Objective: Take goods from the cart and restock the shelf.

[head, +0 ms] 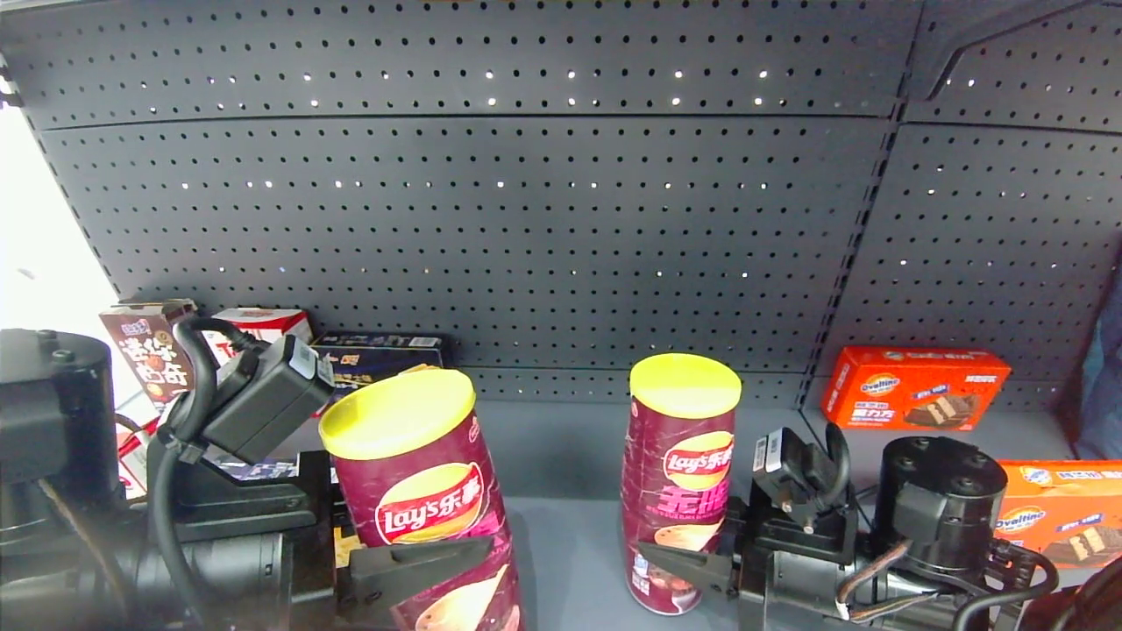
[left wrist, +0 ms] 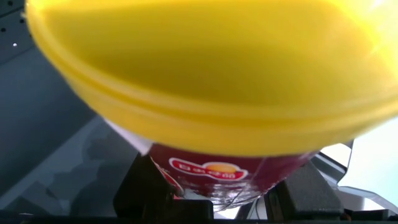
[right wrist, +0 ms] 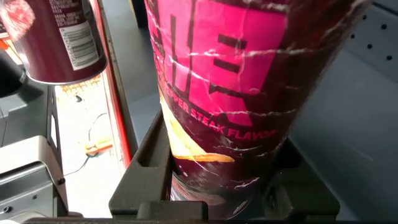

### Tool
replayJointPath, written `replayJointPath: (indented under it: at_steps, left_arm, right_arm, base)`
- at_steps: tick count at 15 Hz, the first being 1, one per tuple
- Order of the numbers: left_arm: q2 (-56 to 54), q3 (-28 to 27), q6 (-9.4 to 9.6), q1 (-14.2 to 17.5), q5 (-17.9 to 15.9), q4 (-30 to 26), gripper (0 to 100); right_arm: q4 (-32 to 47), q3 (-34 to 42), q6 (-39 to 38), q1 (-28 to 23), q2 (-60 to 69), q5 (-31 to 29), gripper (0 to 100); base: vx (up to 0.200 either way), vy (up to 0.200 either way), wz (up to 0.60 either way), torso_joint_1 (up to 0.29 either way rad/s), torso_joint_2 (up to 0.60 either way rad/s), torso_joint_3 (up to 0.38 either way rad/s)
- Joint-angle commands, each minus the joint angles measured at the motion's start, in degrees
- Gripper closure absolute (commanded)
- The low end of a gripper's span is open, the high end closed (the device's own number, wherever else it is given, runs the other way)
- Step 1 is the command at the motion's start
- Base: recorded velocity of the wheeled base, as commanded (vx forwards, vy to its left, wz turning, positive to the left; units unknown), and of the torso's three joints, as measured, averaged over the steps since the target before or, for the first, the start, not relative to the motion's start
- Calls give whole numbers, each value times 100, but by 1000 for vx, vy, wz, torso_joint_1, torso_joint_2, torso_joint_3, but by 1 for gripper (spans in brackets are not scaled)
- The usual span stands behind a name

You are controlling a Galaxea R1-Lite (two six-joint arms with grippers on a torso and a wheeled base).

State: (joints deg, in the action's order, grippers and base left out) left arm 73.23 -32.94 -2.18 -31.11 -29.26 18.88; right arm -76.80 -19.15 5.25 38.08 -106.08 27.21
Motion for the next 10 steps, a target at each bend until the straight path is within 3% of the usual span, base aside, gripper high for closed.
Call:
replayJointPath:
  at_steps: [1, 9, 10]
  left_arm:
    - [7, -2, -2, 0, -1, 1, 100]
    - [-2, 86, -2, 0, -1, 1, 100]
    - [-10, 156, -2, 0, -1, 19, 100]
  right_arm:
    - [-10, -1, 2, -3, -70, 4, 100]
    - [-98, 113, 28, -3, -185, -14, 100]
    - [-98, 184, 28, 6, -176, -14, 0]
  base:
    - [0, 0, 0, 0, 0, 0]
    - [0, 0, 0, 0, 0, 0]
    - [0, 0, 0, 0, 0, 0]
